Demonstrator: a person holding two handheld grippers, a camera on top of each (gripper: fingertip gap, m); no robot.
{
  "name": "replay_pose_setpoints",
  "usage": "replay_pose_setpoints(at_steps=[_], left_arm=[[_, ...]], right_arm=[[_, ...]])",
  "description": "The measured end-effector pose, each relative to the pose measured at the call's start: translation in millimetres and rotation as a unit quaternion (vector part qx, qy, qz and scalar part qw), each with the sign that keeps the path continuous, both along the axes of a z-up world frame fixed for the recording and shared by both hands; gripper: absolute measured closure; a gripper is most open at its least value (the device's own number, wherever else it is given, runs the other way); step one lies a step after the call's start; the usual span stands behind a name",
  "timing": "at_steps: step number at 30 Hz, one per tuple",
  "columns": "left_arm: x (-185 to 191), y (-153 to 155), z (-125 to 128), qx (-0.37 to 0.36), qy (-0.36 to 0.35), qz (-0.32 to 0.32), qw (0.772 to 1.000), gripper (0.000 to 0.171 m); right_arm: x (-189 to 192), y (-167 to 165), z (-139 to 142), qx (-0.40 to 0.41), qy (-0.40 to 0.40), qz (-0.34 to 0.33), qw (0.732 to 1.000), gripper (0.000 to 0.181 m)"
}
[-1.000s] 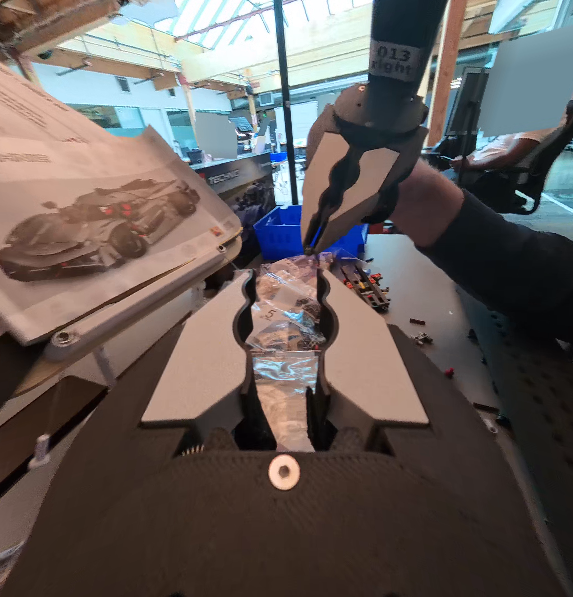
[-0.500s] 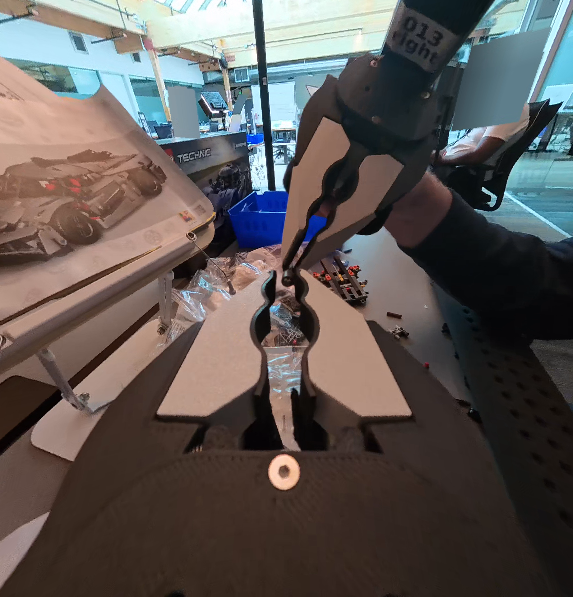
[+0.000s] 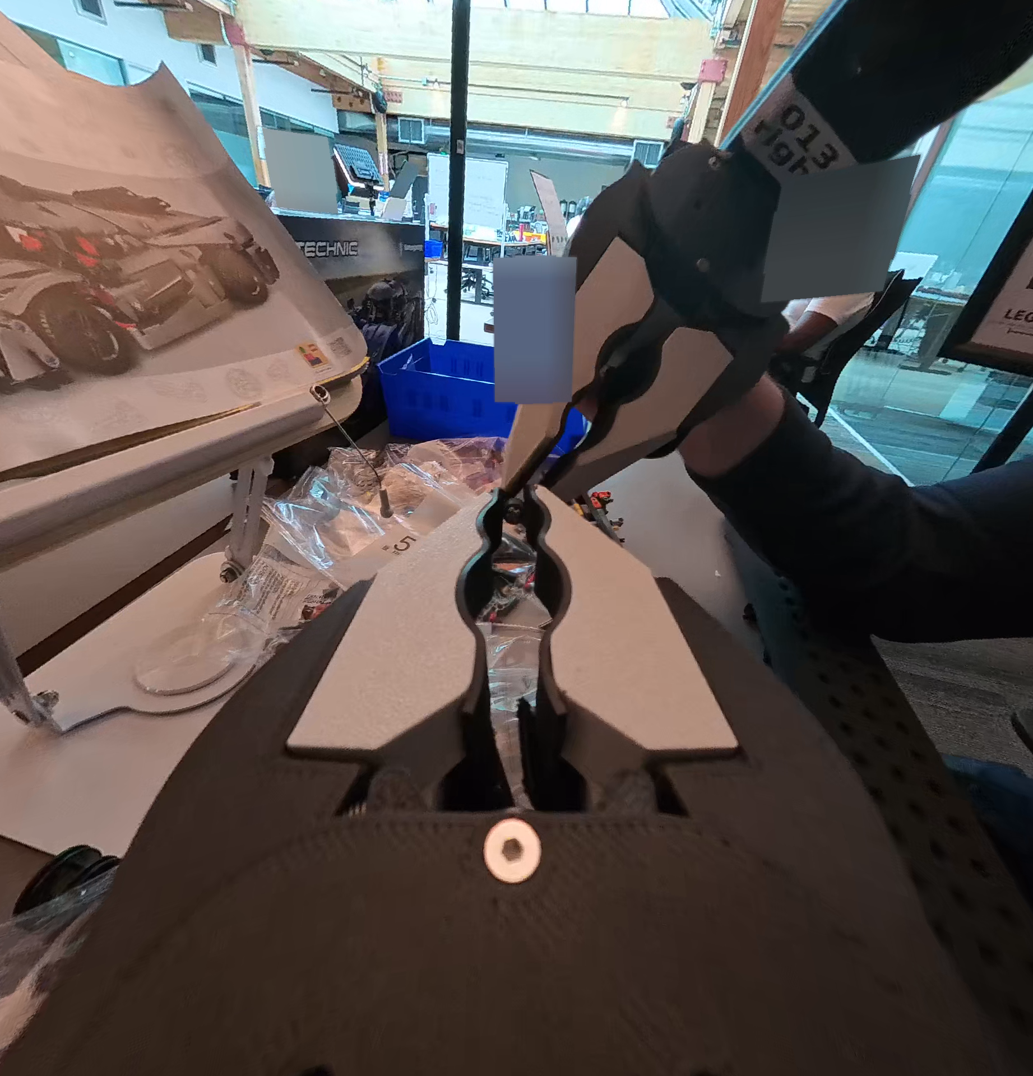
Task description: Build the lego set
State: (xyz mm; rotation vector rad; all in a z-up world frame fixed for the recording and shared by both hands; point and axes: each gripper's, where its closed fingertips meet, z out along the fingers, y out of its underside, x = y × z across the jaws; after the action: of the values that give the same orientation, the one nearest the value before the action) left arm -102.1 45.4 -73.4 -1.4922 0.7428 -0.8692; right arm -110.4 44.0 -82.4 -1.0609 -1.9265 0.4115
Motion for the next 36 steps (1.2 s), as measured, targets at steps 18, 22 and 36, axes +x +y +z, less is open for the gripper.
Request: replay_pose_setpoints(at_steps=[18, 22, 36], left_arm=[[-53, -12, 30, 0.032, -0.07, 0.042, 0.996, 0.168], [-35, -1, 11, 0.009, -0.032, 0.037, 0.999, 0.168], [-70, 39, -92, -0.126, 0.22, 0.182, 0.95, 0.167]], right_arm=[[47, 35, 5, -0.033, 0.004, -0.035, 0.999, 0.181], [36, 21, 0, -0.044, 0.002, -0.007, 0.999, 0.181], [17, 41, -99, -0.094, -0.142, -0.037, 0.985, 0.181]])
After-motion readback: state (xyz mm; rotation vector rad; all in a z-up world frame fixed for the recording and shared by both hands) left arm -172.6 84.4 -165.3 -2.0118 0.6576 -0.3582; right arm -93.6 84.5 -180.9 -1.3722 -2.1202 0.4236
